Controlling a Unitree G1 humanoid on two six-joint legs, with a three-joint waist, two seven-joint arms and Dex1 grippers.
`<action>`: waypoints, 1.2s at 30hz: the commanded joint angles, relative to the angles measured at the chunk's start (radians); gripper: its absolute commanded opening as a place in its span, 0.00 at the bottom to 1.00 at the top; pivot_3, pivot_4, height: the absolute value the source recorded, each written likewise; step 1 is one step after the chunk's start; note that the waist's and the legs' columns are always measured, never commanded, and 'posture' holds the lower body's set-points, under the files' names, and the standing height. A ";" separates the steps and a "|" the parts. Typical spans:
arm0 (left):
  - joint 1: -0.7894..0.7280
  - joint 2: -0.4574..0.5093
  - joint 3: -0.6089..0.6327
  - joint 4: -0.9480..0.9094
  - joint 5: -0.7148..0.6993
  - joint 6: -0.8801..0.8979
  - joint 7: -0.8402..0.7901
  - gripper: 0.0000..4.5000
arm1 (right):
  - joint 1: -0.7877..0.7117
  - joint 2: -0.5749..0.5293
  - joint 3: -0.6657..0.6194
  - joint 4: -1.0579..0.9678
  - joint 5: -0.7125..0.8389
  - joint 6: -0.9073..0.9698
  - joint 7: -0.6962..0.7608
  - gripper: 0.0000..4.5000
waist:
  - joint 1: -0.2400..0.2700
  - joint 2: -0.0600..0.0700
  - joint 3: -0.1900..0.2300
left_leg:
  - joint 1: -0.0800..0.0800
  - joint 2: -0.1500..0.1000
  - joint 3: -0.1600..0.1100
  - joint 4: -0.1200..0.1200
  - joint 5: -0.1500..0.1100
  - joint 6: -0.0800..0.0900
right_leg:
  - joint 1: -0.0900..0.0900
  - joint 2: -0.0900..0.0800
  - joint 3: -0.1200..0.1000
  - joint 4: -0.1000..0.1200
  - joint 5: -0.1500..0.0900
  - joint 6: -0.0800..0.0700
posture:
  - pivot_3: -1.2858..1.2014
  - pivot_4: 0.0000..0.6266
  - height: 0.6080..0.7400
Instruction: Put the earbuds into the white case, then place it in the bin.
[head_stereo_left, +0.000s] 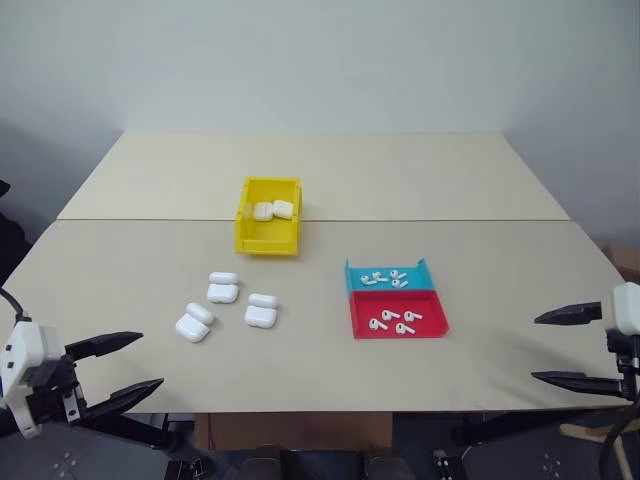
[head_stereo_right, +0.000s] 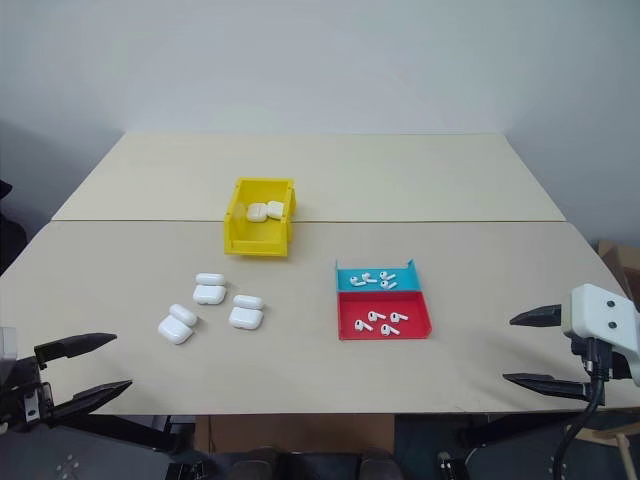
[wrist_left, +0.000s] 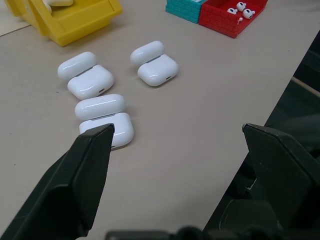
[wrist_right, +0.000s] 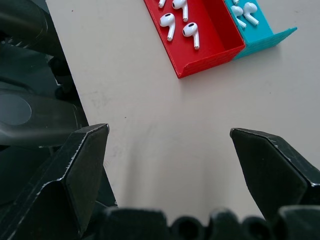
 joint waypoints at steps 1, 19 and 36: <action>-0.007 0.013 0.043 -0.025 -0.035 0.039 0.026 0.99 | 0.001 -0.021 -0.049 -0.015 0.010 -0.007 0.012 1.00 | 0.000 0.000 0.000 | 0.000 0.000 0.000 0.000 0.000 0.000 | 0.000 0.000 0.000 0.000 0.000 0.000 | 0.52 0.24 1.00; 0.044 0.039 0.105 -0.246 -0.061 0.366 0.309 0.99 | -0.060 -0.088 -0.033 -0.032 0.038 0.106 -0.015 1.00 | -0.002 -0.001 0.000 | 0.000 0.000 0.000 0.000 0.000 0.000 | 0.000 0.000 0.000 0.000 0.000 0.000 | 0.52 0.24 1.00; -0.213 0.369 -0.255 -0.026 0.090 0.614 0.318 0.99 | 0.034 -0.043 -0.158 -0.195 0.029 0.291 -0.055 1.00 | 0.019 -0.001 0.000 | -0.007 0.000 0.001 -0.001 0.000 0.000 | -0.010 0.001 0.002 0.003 0.000 -0.001 | 0.52 0.24 1.00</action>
